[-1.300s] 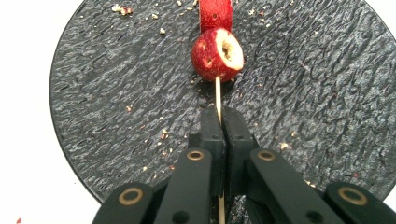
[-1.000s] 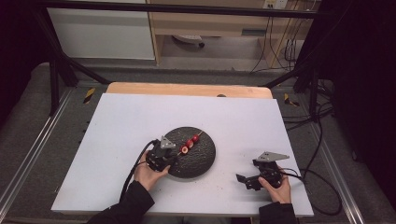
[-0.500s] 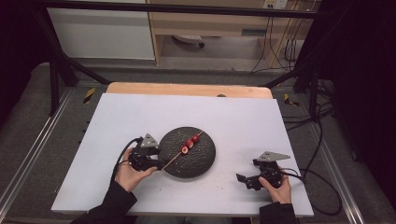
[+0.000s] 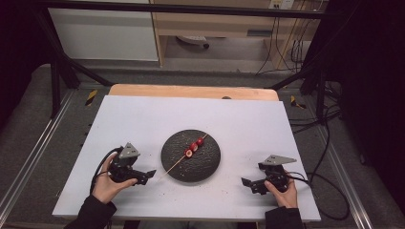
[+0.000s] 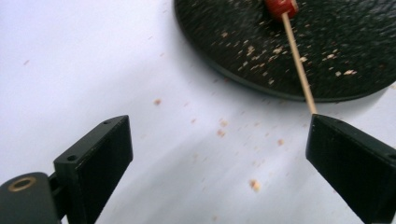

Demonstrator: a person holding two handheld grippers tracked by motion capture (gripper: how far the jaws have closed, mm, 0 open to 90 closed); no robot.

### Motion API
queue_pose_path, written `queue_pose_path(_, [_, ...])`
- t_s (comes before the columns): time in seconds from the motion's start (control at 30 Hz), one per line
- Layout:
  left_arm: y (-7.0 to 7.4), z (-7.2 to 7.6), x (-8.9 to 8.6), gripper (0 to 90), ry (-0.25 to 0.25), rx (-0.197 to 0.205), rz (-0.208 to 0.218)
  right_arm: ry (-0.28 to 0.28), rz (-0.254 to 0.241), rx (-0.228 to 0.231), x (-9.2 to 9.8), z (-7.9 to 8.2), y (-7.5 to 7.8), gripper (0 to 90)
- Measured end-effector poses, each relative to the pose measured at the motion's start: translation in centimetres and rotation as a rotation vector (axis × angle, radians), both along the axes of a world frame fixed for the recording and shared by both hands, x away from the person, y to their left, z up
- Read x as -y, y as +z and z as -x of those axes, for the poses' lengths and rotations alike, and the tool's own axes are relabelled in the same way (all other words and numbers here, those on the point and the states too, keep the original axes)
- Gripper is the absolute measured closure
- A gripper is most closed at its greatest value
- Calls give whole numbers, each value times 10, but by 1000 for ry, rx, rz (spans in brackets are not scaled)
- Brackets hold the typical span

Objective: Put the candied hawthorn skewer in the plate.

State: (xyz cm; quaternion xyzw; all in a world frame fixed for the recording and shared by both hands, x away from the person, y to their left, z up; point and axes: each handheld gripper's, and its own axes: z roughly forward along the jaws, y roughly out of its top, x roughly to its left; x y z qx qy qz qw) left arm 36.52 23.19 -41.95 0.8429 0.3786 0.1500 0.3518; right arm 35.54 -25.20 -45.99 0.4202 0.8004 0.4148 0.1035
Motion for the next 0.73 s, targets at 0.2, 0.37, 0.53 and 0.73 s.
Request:
queue_pose_path(0.2, [-12, 9, -18, 63, 18, 2, 25, -1, -3, -2, -1, 0, -1, 6])
queue_pose_path(0.37, [-23, 15, -31, 63, 37, -4, 58, 7, 5, -1, -1, 0, -1, 6])
queue_pose_path(0.53, [-31, 19, -42, 64, 50, -13, 70, 5, 2, -10, -1, 1, -1, 6])
queue_pose_path(0.73, [-30, 21, -48, 64, 54, 2, 76, 8, 3, -14, -1, 1, -1, 6])
